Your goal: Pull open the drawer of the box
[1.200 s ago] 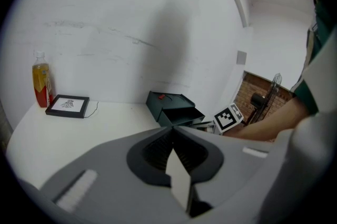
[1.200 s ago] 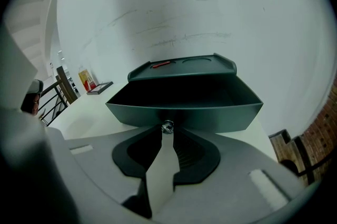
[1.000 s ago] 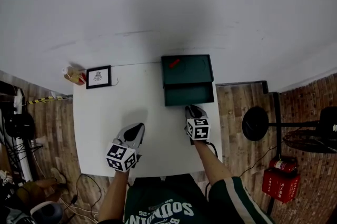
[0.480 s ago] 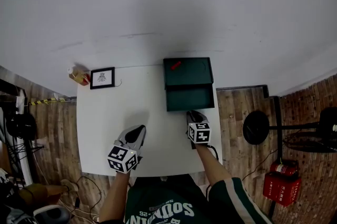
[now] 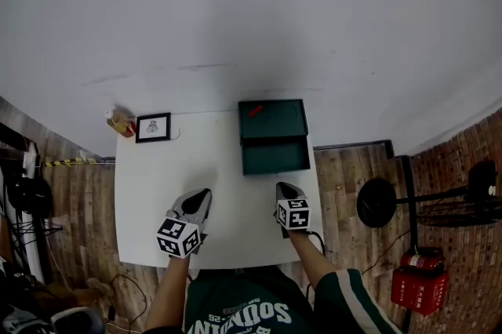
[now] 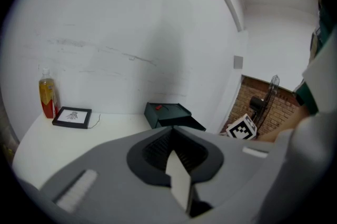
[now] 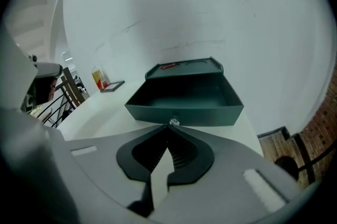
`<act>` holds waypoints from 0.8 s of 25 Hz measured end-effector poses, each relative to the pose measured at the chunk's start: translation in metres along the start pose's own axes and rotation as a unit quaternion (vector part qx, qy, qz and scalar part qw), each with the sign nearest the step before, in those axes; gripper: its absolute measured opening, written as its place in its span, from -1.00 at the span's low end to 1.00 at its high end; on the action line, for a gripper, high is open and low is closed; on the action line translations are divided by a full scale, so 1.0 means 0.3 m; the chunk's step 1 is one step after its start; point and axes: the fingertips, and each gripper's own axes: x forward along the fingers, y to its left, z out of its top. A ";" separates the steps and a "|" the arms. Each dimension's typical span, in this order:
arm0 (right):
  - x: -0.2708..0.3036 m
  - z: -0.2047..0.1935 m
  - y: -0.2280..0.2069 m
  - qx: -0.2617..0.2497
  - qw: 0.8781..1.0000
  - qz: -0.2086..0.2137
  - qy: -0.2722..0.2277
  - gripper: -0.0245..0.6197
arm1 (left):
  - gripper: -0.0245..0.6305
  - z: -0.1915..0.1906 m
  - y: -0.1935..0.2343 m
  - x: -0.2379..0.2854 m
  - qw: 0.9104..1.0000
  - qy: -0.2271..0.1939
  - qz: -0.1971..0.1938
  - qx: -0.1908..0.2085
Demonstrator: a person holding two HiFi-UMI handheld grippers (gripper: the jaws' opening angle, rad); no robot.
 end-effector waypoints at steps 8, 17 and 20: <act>-0.170 0.309 0.119 -0.087 0.987 0.058 -0.123 -0.92 | -0.77 0.092 -0.009 -0.009 0.999 -0.029 0.012 0.028; -0.369 0.579 0.237 -0.110 0.962 0.092 -0.234 -0.92 | -0.77 0.206 -0.034 -0.025 0.997 -0.064 0.015 0.048; -0.392 0.605 0.245 -0.113 0.959 0.091 -0.243 -0.92 | -0.77 0.208 -0.038 -0.029 0.996 -0.066 0.016 0.049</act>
